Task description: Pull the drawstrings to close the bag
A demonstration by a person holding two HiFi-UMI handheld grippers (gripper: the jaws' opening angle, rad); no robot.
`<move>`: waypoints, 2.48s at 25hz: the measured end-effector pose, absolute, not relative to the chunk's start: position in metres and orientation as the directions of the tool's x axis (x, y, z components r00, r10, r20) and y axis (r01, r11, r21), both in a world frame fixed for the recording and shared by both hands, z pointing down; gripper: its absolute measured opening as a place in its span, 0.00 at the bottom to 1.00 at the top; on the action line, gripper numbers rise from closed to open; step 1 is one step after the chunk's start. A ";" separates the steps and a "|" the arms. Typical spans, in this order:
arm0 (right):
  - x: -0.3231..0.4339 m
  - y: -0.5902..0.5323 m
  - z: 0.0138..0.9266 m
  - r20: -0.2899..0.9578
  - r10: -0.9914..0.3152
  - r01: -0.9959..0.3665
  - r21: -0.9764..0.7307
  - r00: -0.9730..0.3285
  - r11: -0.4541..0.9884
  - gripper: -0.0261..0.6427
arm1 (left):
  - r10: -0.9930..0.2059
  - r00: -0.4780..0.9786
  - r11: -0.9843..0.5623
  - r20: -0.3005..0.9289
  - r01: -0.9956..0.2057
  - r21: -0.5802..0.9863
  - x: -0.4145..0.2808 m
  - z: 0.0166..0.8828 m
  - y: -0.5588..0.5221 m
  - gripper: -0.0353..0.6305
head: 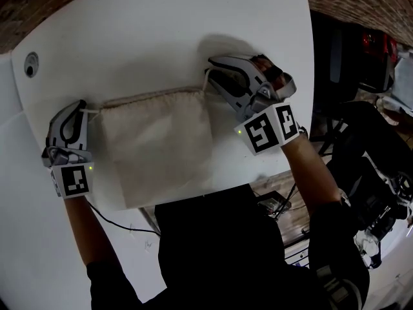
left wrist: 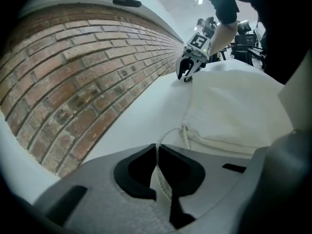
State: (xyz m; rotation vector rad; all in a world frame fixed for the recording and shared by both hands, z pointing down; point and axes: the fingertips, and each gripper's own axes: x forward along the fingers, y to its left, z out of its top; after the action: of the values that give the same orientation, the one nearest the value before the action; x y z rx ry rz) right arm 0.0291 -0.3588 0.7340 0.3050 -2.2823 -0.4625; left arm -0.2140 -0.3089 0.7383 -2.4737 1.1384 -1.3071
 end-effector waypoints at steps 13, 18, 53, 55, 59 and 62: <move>0.079 -0.395 0.720 0.587 -0.641 -0.408 0.495 -0.495 0.767 0.06 | -0.725 0.176 -0.572 0.666 -0.692 -0.440 -0.230 0.738 -0.303 0.09; 0.076 -0.401 0.717 0.551 -0.666 -0.492 0.451 -0.502 0.744 0.05 | -0.787 0.131 -0.468 0.603 -0.765 -0.444 -0.240 0.740 -0.316 0.09; 0.077 -0.346 0.380 -0.094 -0.656 -0.662 0.172 -0.748 0.730 0.05 | -0.972 0.229 -0.234 0.057 -0.907 -0.349 -0.237 0.413 -0.278 0.08; 0.078 -0.338 0.356 -0.122 -0.658 -0.669 0.150 -0.743 0.728 0.05 | -0.967 0.253 -0.234 -0.014 -0.914 -0.332 -0.237 0.385 -0.271 0.08; 0.084 -0.314 0.312 -0.190 -0.678 -0.703 0.131 -0.710 0.699 0.05 | -0.947 0.297 -0.241 -0.120 -0.908 -0.344 -0.238 0.338 -0.255 0.08; 0.083 -0.291 0.288 -0.212 -0.686 -0.716 0.140 -0.696 0.684 0.05 | -0.932 0.327 -0.254 -0.156 -0.897 -0.362 -0.240 0.315 -0.237 0.08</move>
State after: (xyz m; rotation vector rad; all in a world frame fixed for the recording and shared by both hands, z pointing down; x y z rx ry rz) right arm 0.0833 -0.2908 0.2884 1.2618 -3.0122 -0.3500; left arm -0.2404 -0.2369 0.3153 -2.2148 1.6199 -0.1250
